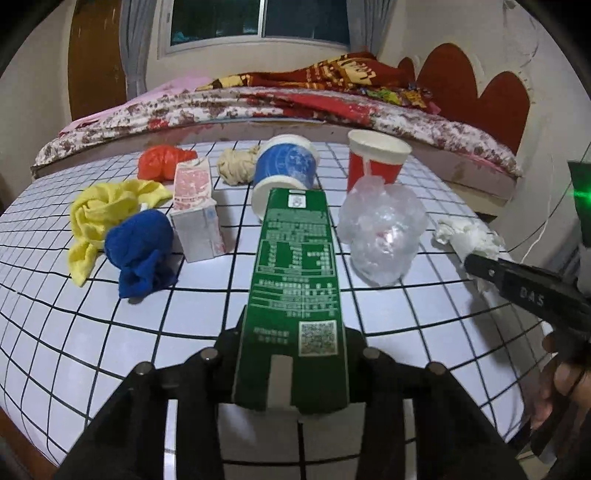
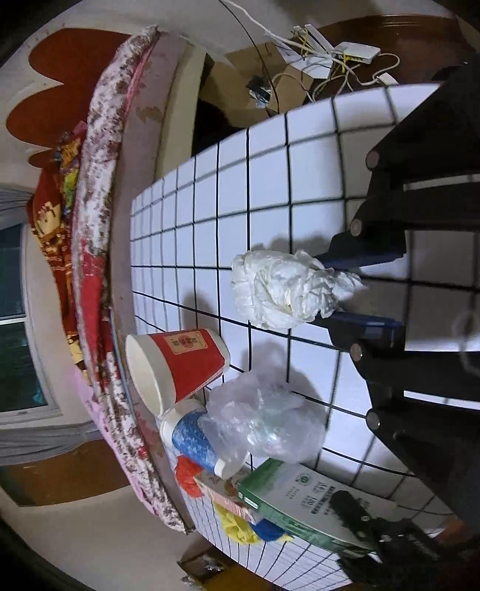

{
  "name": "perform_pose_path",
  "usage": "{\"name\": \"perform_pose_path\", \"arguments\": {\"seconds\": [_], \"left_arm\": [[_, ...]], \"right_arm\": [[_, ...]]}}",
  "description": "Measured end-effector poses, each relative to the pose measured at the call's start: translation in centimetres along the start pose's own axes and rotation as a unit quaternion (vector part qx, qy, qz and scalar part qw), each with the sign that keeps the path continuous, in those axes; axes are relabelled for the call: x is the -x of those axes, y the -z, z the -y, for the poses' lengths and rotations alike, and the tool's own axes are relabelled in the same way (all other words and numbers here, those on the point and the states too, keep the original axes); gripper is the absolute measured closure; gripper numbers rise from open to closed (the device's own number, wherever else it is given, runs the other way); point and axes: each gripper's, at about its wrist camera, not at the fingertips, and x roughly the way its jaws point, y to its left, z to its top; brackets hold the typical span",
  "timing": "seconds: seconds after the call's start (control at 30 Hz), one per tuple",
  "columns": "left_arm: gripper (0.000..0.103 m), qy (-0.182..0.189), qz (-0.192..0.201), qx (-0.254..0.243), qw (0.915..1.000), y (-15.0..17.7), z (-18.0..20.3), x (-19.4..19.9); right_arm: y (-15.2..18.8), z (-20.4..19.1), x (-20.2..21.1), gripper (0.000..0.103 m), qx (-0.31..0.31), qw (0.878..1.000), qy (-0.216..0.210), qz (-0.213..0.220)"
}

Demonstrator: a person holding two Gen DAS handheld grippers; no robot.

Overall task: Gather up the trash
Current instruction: 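Grasp the green milk carton with the left tool while the right tool grasps the white tissue, then carry the carton and tissue over the black bin and open both tools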

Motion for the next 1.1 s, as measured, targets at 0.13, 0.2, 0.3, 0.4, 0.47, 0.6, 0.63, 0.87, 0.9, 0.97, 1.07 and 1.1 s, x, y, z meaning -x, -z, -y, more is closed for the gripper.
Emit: {"name": "perform_pose_path", "arguments": {"seconds": [0.13, 0.2, 0.3, 0.4, 0.47, 0.6, 0.63, 0.87, 0.9, 0.97, 1.07, 1.1], "left_arm": [[0.064, 0.003, 0.016, -0.010, 0.9998, 0.5, 0.6, 1.4], [0.064, 0.010, 0.020, -0.013, 0.9997, 0.7, 1.0, 2.1], [0.064, 0.021, 0.024, -0.019, 0.9993, 0.9, 1.8, 2.9], [0.064, 0.035, 0.029, -0.033, 0.9984, 1.3, 3.2, 4.0], [0.064, 0.046, 0.031, -0.042, 0.9976, 1.5, 4.2, 4.6], [0.064, 0.065, 0.036, -0.061, 0.9954, 2.0, 6.4, 5.8], [0.064, 0.070, 0.037, -0.064, 0.9948, 2.1, 6.9, 6.0], [0.064, 0.105, 0.042, -0.099, 0.9887, 2.9, 10.9, 7.7], [0.064, 0.109, 0.042, -0.102, 0.9879, 3.1, 11.5, 7.9], [0.064, 0.116, 0.039, -0.109, 0.9864, 3.4, 12.3, 8.0], [0.064, 0.130, 0.036, -0.123, 0.9831, 4.1, 14.1, 8.4], [0.064, 0.137, 0.034, -0.129, 0.9816, 4.4, 14.9, 8.6]], "right_arm": [[1.2, 0.9, 2.9, 0.080, -0.006, 1.000, 0.001, 0.027], [1.7, 1.2, 4.1, 0.080, -0.009, 0.999, 0.002, 0.035], [2.8, 2.0, 6.3, 0.080, -0.012, 0.999, 0.007, 0.048], [4.2, 2.9, 8.5, 0.080, -0.022, 0.998, 0.010, 0.060], [5.0, 3.7, 9.9, 0.080, -0.029, 0.997, 0.014, 0.066], [6.6, 5.3, 12.7, 0.080, -0.045, 0.995, 0.024, 0.080], [7.0, 5.7, 13.4, 0.080, -0.048, 0.995, 0.028, 0.084], [9.5, 9.1, 17.8, 0.080, -0.081, 0.990, 0.055, 0.104], [9.8, 9.6, 18.2, 0.080, -0.086, 0.989, 0.059, 0.106], [10.6, 10.5, 19.1, 0.080, -0.095, 0.988, 0.065, 0.108], [11.9, 11.9, 20.3, 0.080, -0.106, 0.986, 0.075, 0.108], [12.3, 12.3, 20.6, 0.080, -0.110, 0.985, 0.078, 0.108]]}}
